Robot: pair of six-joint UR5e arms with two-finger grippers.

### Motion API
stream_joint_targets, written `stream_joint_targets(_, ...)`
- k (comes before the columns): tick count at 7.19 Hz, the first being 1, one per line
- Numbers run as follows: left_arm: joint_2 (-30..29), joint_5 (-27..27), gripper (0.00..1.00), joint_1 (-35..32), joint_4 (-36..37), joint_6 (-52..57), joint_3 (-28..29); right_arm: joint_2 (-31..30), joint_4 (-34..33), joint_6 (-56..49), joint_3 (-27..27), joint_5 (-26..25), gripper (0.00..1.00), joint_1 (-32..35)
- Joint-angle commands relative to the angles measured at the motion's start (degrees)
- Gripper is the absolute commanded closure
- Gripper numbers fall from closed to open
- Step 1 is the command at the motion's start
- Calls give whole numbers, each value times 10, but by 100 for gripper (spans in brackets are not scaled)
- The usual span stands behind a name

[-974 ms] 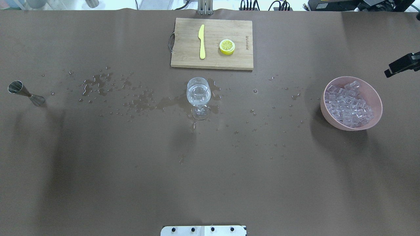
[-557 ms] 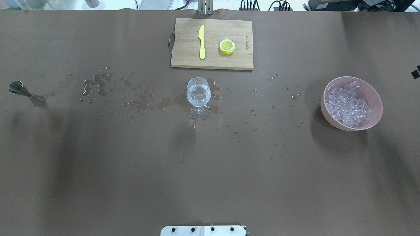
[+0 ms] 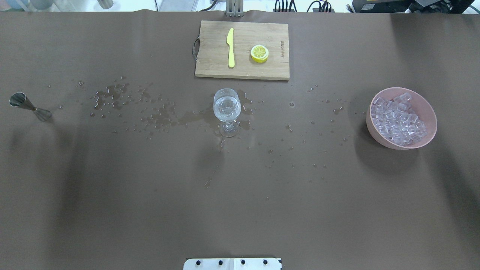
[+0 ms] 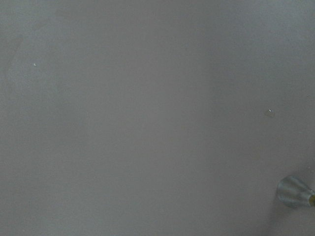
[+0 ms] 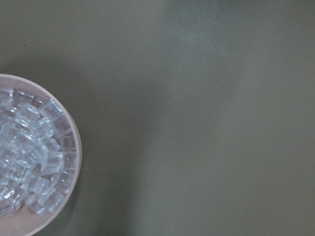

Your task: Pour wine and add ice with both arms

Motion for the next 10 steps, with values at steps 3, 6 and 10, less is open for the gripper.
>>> stream_joint_targets(3,3,-2,2,0,-3,1,-7,3,-1,-2,0,13,0,0)
stream_joint_targets(6,-3,-1,2,0,-4,0,-10,3,-1,-2,-1,13,0,0)
stream_joint_targets(10,2,1,2,0,-20,0,-10,3,-1,-1,-2,12,0,-2)
